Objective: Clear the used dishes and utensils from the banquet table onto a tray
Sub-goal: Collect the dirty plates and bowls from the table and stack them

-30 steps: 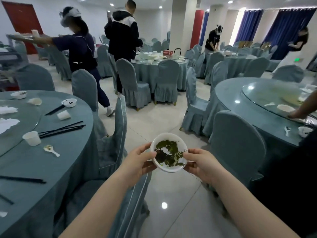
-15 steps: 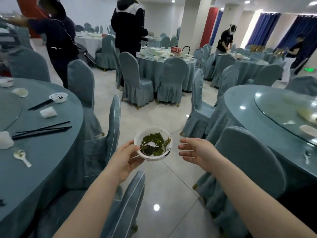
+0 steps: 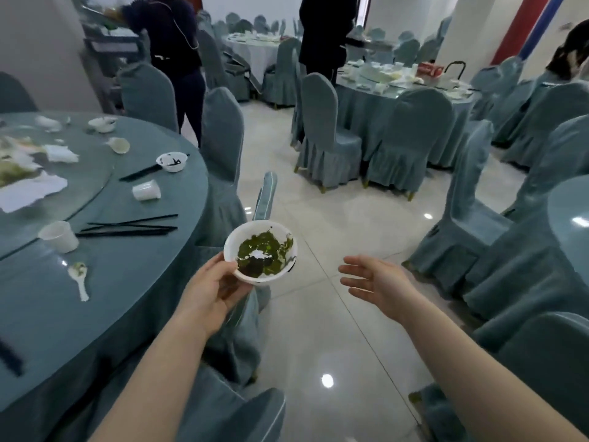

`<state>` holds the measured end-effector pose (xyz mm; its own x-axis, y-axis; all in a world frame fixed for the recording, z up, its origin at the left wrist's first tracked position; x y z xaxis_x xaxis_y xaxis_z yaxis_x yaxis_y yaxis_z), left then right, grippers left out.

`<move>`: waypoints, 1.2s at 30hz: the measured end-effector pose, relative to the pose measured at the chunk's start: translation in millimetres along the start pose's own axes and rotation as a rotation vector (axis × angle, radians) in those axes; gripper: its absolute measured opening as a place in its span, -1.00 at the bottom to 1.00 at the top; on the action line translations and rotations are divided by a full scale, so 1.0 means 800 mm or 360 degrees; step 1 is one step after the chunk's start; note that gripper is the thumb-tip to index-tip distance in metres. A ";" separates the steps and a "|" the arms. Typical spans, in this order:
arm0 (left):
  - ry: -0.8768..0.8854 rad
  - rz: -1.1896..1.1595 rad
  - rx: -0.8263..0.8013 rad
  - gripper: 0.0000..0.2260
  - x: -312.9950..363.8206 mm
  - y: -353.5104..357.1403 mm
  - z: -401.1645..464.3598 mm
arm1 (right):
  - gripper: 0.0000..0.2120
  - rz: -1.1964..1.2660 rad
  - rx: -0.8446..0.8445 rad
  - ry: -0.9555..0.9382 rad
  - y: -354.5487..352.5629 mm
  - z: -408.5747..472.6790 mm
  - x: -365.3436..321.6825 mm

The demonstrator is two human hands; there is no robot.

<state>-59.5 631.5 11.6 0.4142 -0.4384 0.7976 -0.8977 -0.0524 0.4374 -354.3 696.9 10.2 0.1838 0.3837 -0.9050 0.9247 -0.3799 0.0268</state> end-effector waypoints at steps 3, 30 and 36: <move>0.0075 -0.0109 0.0096 -0.81 0.008 0.033 0.047 | -0.79 -0.0072 -0.0144 -0.0042 0.006 0.084 -0.048; 0.0217 -0.0625 0.0694 -0.88 0.186 0.170 0.546 | -0.80 -0.0256 -0.0765 -0.0150 0.142 0.683 -0.340; 0.0240 -0.0796 0.0989 -0.75 0.204 0.138 0.630 | -0.81 -0.0389 -0.1000 -0.0060 0.245 0.811 -0.372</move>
<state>-166.8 102.0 -18.9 0.7645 -0.1080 0.6355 -0.5021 -0.7181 0.4819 -444.4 -37.7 9.3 -0.0567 0.3627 -0.9302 0.9586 0.2803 0.0509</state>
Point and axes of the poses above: each hand's wrist, its own z-axis towards the middle knuckle, its own y-axis out of the palm, x = y × z, the point moved 7 cm from there along z, towards the middle knuckle
